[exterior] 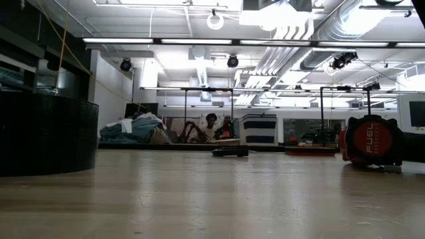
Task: Coil cords
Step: Coil the white wire
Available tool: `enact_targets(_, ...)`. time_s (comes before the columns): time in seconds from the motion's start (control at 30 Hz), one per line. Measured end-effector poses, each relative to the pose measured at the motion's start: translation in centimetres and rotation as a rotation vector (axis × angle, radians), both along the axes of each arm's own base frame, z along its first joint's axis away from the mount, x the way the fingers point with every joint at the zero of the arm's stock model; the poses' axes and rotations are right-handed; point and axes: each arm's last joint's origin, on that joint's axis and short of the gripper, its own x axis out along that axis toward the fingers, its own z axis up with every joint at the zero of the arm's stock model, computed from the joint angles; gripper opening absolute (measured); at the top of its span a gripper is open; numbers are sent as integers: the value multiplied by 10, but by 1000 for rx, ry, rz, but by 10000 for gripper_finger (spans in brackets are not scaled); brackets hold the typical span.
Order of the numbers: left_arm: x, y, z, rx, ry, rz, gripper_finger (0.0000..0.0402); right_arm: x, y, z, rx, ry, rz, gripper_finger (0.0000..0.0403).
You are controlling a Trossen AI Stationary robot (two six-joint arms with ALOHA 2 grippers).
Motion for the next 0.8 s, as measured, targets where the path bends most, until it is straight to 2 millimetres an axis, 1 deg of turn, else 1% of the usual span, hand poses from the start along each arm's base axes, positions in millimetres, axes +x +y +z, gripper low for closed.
enact_targets(0.17, 3, -2, -1, -61, 21, -70, 0, 0, 0, -1, -13, 8, -3, 0)
enact_targets(0.3, -3, -5, 1, -95, 18, -130, 0, 0, -3, -1, -7, 17, -27, 0)
enact_targets(0.53, -14, -4, 8, -66, -40, -63, 0, 1, -4, -2, -1, 17, -31, 0)
enact_targets(0.7, -12, -5, 6, -92, -13, -121, 0, 1, -4, -1, -3, 5, -31, 0)
enact_targets(0.8, -9, -6, 5, -96, -7, -125, 0, 1, -4, 1, -1, -13, -14, 0)
